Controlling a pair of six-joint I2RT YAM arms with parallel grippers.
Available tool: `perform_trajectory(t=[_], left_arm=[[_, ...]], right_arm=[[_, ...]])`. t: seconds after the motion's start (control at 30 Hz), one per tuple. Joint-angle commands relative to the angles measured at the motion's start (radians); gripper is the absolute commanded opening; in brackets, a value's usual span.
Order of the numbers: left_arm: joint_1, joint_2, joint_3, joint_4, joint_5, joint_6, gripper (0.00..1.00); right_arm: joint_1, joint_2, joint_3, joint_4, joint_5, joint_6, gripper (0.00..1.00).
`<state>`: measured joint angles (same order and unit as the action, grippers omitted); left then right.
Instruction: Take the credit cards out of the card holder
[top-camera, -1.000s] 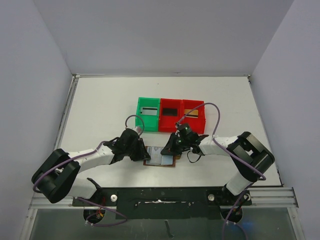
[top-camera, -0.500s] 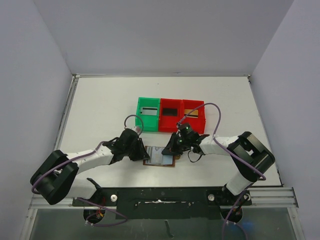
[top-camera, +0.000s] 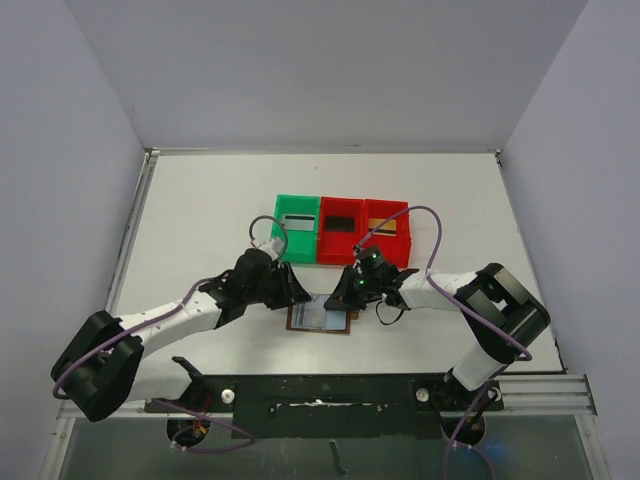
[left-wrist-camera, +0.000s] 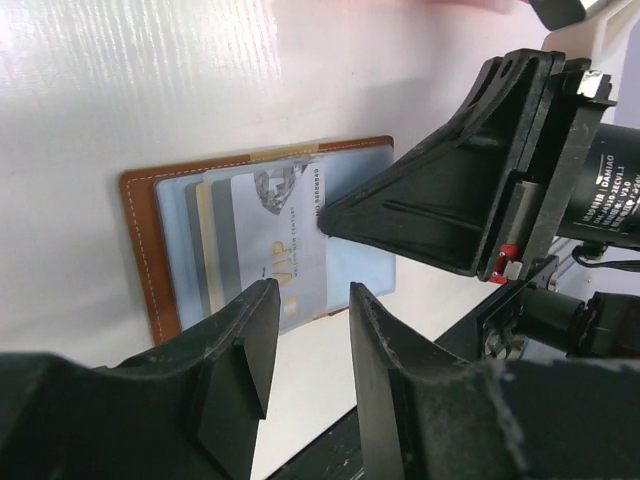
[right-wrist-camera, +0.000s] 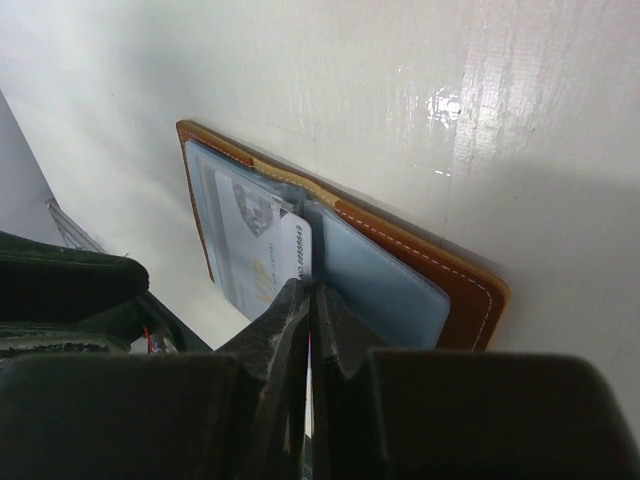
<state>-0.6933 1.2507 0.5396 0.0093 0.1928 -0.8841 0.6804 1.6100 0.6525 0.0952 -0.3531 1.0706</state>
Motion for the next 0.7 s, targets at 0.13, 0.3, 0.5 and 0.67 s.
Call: perform_trajectory(t=[0.13,0.3,0.5,0.67], left_arm=[[-0.006,0.144,0.088,-0.016,-0.022,0.081,0.28],[-0.005,0.173,0.065,-0.040,-0.053,0.083,0.21],[-0.005,0.174,0.033,-0.068,-0.073,0.079,0.16],[-0.005,0.166,0.009,-0.064,-0.080,0.065,0.14]], right_arm=[[-0.007,0.010,-0.002,0.006,0.027,0.023,0.00],[-0.006,0.011,-0.008,0.039,0.013,0.025,0.08],[-0.007,-0.016,-0.017,0.062,0.020,0.032,0.33],[-0.004,-0.001,-0.021,0.093,0.000,0.029,0.38]])
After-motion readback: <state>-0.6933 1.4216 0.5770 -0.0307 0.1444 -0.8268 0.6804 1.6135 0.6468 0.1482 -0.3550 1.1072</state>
